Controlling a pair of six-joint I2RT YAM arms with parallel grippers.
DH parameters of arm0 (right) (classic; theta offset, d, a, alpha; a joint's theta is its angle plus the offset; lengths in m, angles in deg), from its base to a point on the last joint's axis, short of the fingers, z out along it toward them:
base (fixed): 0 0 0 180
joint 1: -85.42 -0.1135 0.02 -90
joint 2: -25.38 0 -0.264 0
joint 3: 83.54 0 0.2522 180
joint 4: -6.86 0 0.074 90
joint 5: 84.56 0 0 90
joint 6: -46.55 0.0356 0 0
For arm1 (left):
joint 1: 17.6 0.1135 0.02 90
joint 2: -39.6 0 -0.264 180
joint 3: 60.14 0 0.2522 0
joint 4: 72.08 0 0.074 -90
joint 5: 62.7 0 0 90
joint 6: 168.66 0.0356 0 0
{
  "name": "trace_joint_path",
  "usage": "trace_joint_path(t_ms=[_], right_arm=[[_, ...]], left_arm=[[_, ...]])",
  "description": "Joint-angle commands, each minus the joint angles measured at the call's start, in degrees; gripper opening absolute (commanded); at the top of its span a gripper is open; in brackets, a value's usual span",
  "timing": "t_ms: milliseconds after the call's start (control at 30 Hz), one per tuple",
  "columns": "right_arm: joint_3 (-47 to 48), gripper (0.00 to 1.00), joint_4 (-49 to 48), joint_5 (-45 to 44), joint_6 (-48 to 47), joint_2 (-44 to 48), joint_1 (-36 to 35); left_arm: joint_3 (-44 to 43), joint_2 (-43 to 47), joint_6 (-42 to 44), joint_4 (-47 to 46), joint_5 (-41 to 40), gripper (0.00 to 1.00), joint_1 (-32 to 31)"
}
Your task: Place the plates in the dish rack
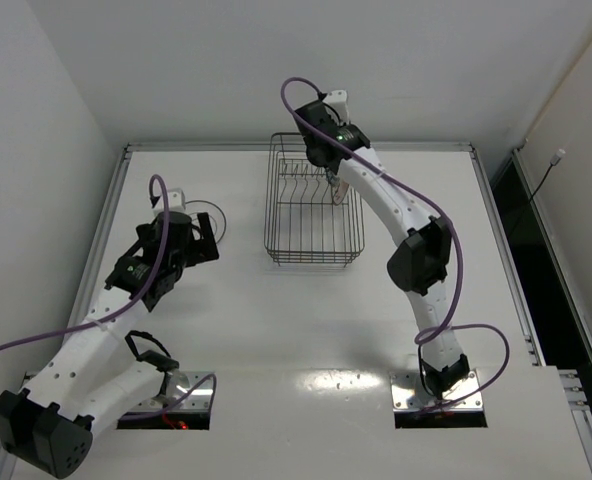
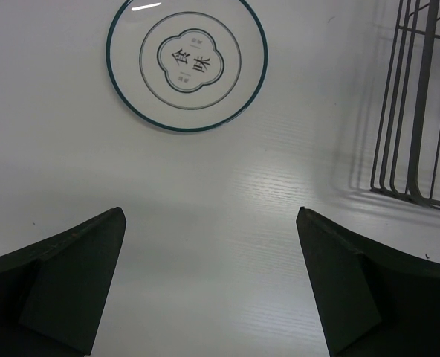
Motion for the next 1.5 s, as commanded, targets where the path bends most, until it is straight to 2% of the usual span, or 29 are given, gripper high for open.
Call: trace_joint_path(t_ms=[0,233,400,667,767,867,900,967,1067,1167,1233,1267,1367,1467], right_arm=[[1.51,0.00,-2.33,-8.01,-2.61,0.91,-0.36],[0.19,0.00,-4.71,-8.73,-5.34,2.14,-0.97],[-3.05,0.00,-5.94,-3.29,-4.72,-0.48,-0.44],[-3.06,0.00,-4.28,5.60,0.28,-3.12,0.17],[-3.06,0.12,-2.26,8.58,1.78,-3.13,0.79],[-3.06,0.19,-0.93,12.62,3.10,-1.20,2.01],[-3.67,0.29,-0.32,13.76,3.62,-0.50,2.54],[-3.67,0.39,0.91,16.67,4.50,2.05,2.55],[-7.00,0.49,0.05,19.65,5.12,7.22,2.55],[-12.10,0.59,-5.57,26.41,4.51,17.32,2.55],[-12.73,0.66,-8.12,35.10,3.99,23.38,2.55],[-11.25,0.69,-8.13,42.36,3.98,24.72,2.55],[-6.07,0.71,-5.42,54.06,2.67,27.63,3.77],[-7.71,0.72,-1.99,62.00,0.91,32.45,5.44]], left_arm=[[0.46,1.01,1.40,-0.34,-0.91,1.00,-0.61],[0.98,2.15,1.40,0.19,-0.91,1.00,-0.61],[0.98,2.76,1.93,0.72,-0.91,1.00,-0.61],[0.46,3.82,2.98,1.25,-2.05,1.00,-0.61],[0.46,3.82,2.98,1.25,-2.57,1.00,-0.61],[0.46,3.82,2.98,1.25,-3.62,1.00,-0.61],[0.98,3.82,2.98,1.25,-4.33,1.00,-0.61],[0.98,2.42,2.37,0.55,-4.94,1.00,-0.61],[-0.94,-1.26,0.35,1.07,-5.56,1.00,-0.61],[-4.98,-6.88,-0.45,-0.94,-6.97,1.00,-0.61],[-7.35,-11.26,1.30,-3.58,-8.62,1.00,-0.61],[-8.32,-13.12,2.01,-5.94,-9.34,1.00,-0.61],[-13.68,-22.08,3.50,-9.82,-11.19,1.00,-0.61],[-18.43,-31.48,5.18,-13.51,-8.73,1.00,-0.61]])
